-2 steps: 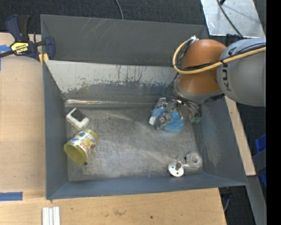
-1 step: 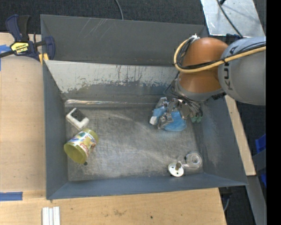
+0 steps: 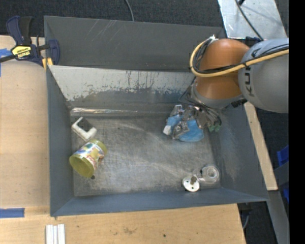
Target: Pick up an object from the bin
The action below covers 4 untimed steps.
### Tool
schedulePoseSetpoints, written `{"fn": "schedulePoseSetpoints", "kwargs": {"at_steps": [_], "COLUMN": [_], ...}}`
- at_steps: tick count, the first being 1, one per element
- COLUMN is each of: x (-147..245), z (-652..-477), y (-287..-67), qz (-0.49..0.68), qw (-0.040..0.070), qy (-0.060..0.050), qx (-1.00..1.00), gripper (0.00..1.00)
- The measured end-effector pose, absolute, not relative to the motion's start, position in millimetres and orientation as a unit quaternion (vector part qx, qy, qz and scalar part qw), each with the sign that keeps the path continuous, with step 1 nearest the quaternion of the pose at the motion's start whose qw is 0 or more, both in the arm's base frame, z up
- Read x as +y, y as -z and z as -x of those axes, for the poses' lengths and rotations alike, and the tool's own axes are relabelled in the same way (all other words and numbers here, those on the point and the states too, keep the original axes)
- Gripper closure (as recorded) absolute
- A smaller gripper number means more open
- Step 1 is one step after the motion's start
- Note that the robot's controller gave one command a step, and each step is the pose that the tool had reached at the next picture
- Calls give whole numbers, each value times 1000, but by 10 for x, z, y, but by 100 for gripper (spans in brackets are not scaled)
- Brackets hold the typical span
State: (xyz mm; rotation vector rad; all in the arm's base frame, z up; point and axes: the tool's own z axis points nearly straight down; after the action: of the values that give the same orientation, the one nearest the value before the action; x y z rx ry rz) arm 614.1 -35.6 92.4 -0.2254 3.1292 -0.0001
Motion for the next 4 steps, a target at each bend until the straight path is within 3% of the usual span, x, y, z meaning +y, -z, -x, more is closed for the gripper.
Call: {"fn": "schedulePoseSetpoints", "kwargs": {"at_steps": [4], "x": [-358], "z": [-6146], "y": [-1246], "qz": [71], "qw": [1], "qy": [0], "qx": [997], "gripper": [100]}}
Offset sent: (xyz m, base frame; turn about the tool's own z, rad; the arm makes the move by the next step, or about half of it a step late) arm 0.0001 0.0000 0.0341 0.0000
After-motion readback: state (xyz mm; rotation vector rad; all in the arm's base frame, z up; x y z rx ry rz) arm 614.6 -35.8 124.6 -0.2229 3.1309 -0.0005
